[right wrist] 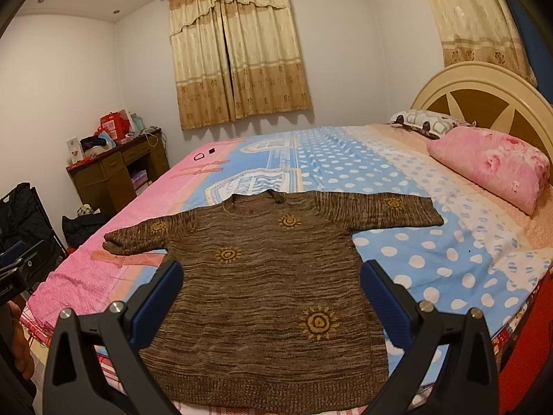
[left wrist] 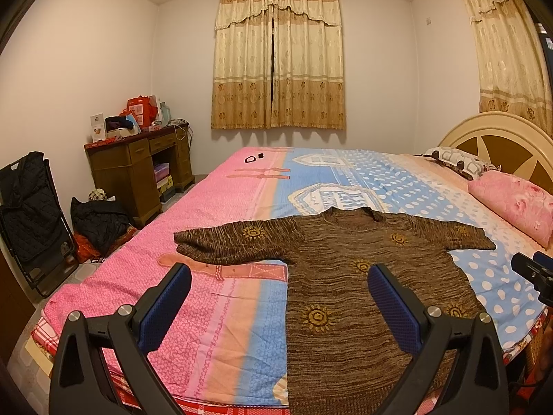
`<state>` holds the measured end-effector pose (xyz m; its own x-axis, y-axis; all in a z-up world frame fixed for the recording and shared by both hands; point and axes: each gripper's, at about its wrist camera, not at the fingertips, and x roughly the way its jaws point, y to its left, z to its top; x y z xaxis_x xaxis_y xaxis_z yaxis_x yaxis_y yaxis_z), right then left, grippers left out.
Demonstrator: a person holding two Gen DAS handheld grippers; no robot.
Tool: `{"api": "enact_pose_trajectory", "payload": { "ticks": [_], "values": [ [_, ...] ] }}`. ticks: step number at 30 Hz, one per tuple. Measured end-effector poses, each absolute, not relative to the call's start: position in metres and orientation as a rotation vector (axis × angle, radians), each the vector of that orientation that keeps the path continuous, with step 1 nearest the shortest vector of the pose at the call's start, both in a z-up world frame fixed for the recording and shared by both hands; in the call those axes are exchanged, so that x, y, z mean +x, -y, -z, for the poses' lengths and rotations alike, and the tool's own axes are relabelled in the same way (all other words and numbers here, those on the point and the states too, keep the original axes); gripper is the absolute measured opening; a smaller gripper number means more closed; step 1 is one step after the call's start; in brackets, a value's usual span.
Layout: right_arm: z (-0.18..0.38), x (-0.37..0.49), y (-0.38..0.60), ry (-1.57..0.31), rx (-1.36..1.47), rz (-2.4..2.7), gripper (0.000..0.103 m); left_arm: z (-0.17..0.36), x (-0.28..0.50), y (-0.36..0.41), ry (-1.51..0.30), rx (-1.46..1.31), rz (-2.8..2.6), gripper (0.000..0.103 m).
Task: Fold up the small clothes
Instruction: 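Lower the right tool to the sweater sleeve and grasp its cuff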
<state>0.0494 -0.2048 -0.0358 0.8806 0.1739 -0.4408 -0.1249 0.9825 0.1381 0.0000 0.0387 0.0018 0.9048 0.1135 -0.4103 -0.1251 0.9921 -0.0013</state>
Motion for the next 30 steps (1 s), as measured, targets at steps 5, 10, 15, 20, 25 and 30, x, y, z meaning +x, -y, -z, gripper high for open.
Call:
{"api": "enact_pose_trajectory", "payload": {
  "ticks": [5, 10, 15, 20, 25, 30],
  "values": [
    [0.037, 0.051, 0.206, -0.484, 0.105, -0.156, 0.103, -0.002, 0.003, -0.041, -0.429, -0.033, -0.123, 0.102],
    [0.044, 0.059, 0.21, -0.517, 0.118, -0.178, 0.103, 0.001, 0.02, -0.033, -0.442, -0.011, -0.106, 0.102],
    [0.055, 0.09, 0.227, -0.569, 0.136, -0.179, 0.103, 0.009, 0.064, -0.016, -0.467, 0.03, -0.077, 0.102],
    [0.068, 0.132, 0.268, -0.631, 0.188, -0.117, 0.103, 0.026, 0.117, 0.004, -0.512, 0.045, -0.038, 0.102],
    [0.079, 0.177, 0.316, -0.685, 0.238, -0.029, 0.103, 0.051, 0.171, 0.026, -0.562, 0.087, -0.025, 0.102],
    [0.101, 0.228, 0.374, -0.752, 0.31, 0.071, 0.099, 0.077, 0.225, 0.033, -0.603, 0.101, -0.048, 0.102]
  ]
}}
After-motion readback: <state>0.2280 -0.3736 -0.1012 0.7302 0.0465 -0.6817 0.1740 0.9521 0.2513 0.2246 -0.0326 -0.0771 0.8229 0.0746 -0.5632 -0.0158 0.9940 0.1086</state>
